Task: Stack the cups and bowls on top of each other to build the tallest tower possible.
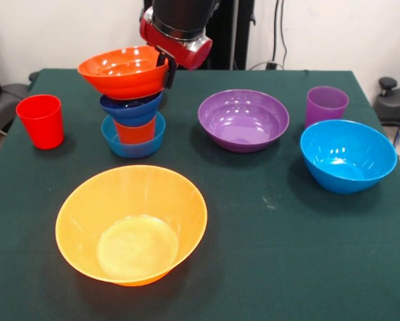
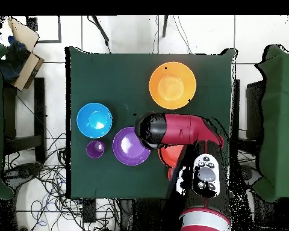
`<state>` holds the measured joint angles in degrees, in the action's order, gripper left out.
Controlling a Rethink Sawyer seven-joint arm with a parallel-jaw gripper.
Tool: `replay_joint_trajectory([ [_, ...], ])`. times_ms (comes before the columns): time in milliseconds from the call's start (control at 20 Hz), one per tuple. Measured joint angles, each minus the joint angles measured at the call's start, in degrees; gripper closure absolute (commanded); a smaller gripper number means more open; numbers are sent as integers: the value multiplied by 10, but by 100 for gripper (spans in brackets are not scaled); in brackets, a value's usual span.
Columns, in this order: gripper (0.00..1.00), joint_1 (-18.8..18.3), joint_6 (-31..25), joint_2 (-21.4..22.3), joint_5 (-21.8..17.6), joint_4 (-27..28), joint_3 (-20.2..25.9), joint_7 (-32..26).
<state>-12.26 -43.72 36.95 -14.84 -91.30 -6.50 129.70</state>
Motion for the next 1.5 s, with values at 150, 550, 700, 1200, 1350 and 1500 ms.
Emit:
replay_joint_trajectory([
  [150, 100, 0, -4, 0, 0, 1, 0, 0],
  [550, 100, 0, -14, 0, 0, 7, 2, 0],
  [700, 100, 0, -14, 0, 0, 8, 2, 0],
  [1200, 100, 0, -14, 0, 0, 9, 2, 0],
  [1350, 100, 0, -14, 0, 0, 9, 2, 0],
  [1500, 100, 0, -14, 0, 0, 9, 2, 0],
])
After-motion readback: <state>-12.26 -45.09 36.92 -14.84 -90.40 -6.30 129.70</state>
